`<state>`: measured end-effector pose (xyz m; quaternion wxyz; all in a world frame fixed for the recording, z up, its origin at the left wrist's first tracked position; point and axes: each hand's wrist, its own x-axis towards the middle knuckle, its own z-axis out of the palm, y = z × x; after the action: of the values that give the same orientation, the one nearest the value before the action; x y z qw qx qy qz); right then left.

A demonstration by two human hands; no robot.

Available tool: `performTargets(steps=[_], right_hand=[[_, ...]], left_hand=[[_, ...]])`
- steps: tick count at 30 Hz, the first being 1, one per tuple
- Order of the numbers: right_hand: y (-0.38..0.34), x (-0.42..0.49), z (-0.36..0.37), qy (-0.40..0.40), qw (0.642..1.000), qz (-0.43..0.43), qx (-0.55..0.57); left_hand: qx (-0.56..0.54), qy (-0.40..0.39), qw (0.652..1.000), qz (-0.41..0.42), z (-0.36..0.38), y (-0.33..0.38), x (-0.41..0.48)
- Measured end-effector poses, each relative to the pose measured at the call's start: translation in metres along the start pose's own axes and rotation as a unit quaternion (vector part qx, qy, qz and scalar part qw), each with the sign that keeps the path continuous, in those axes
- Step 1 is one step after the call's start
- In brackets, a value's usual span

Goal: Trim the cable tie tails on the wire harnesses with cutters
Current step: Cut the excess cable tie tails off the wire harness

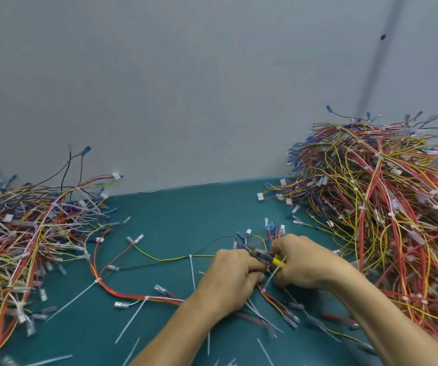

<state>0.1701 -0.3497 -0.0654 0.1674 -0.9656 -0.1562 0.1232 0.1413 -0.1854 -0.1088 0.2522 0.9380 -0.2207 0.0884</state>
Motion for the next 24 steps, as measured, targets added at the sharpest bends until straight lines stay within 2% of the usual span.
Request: performTargets(steps=[3, 5, 7, 10, 14, 17, 19, 22, 24], right_hand=[[0.000, 0.001, 0.000, 0.005, 0.999, 0.012, 0.033], [0.000, 0.003, -0.001, -0.001, 0.993, 0.019, 0.113], [-0.001, 0.006, 0.000, -0.008, 0.974, 0.030, 0.226], [-0.004, 0.009, 0.004, 0.009, 0.947, 0.070, 0.313], [-0.009, 0.013, 0.011, 0.035, 0.945, 0.092, 0.313], [-0.009, 0.010, 0.007, 0.016, 0.931, 0.092, 0.354], [-0.006, 0.008, 0.000, 0.010, 0.916, 0.091, 0.390], [-0.001, 0.002, -0.014, 0.045, 0.926, 0.086, 0.364], [0.000, -0.005, -0.022, 0.056, 0.936, 0.077, 0.337]], left_hand=[[-0.003, 0.002, 1.000, -0.005, 0.001, -0.001, -0.001], [-0.008, 0.003, 1.000, -0.002, 0.001, -0.002, -0.002], [-0.002, 0.011, 1.000, 0.009, 0.001, -0.002, -0.004], [0.037, 0.011, 0.999, 0.019, 0.002, -0.002, -0.008], [0.020, -0.007, 0.999, -0.047, -0.003, 0.003, -0.003], [0.030, 0.021, 0.991, -0.127, -0.001, 0.012, 0.005], [0.038, 0.052, 0.987, -0.150, 0.003, 0.017, 0.005], [0.020, 0.077, 0.985, -0.154, 0.007, 0.019, 0.002], [-0.042, 0.068, 0.982, -0.172, 0.004, 0.015, 0.001]])
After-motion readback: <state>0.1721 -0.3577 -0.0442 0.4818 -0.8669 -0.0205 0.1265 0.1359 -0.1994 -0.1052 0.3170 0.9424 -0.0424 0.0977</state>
